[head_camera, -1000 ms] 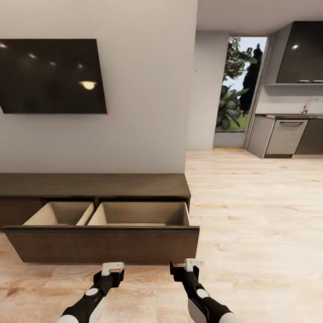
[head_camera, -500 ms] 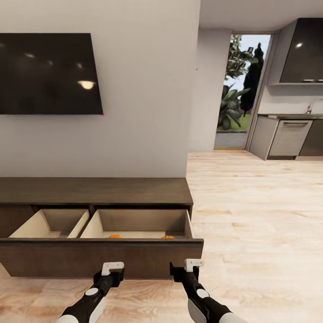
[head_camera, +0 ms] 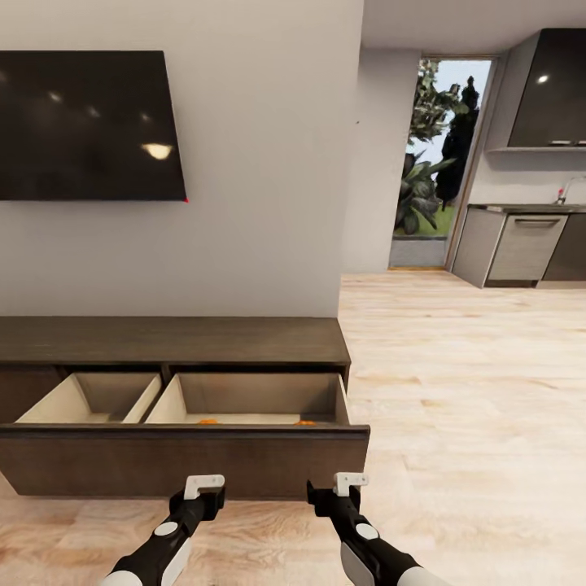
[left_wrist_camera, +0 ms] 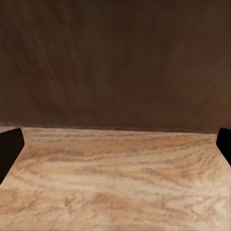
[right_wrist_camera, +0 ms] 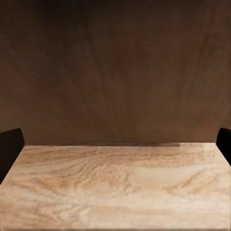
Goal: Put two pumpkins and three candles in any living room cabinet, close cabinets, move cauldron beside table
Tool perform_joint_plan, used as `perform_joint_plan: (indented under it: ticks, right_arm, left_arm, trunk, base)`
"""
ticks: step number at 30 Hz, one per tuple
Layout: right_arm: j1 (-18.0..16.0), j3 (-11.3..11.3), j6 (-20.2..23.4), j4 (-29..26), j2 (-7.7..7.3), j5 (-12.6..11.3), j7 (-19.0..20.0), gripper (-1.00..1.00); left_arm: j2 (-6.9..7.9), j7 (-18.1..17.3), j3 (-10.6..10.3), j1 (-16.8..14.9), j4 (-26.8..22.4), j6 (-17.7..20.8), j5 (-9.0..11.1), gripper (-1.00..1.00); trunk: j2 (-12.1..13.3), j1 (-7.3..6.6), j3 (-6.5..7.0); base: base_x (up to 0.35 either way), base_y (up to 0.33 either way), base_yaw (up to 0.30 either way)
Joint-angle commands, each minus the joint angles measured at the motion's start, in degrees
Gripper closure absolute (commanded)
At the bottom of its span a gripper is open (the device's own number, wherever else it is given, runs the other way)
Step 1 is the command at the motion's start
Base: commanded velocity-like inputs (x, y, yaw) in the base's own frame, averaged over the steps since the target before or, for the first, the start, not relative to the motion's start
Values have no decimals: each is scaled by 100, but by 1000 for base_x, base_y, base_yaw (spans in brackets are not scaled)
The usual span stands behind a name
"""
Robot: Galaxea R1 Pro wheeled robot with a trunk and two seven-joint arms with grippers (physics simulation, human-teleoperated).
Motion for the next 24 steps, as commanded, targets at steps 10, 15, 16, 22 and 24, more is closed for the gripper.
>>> perform_joint_plan:
  ticks: [10,15,16,22,24]
  right_arm:
    - [-1,0,13,-5,0,1,0,-100]
    - [-2,0,10,-6,0,1,1,-100]
    - [-2,0,8,-9,0,1,2,-100]
    - [-2,0,-35,-24,0,1,8,-100]
    - [-2,0,-63,-28,0,1,10,-100]
  left_arm:
    - [0,-6,4,-2,0,4,7,-100]
    - [0,-20,0,-2,0,-6,7,-100]
    - [0,-22,0,-2,0,-5,7,-100]
    - [0,-15,5,-2,0,2,7,-100]
    - [5,-10,29,-2,-3,1,7,-100]
  trunk:
    - [-15,26,-222]
    - [-21,39,-333]
    - [-23,42,-355]
    - [-24,44,-377]
    - [-24,44,-377]
  base:
    - [0,0,0]
    - [0,0,0]
    - [0,0,0]
    - [0,0,0]
    - [0,0,0]
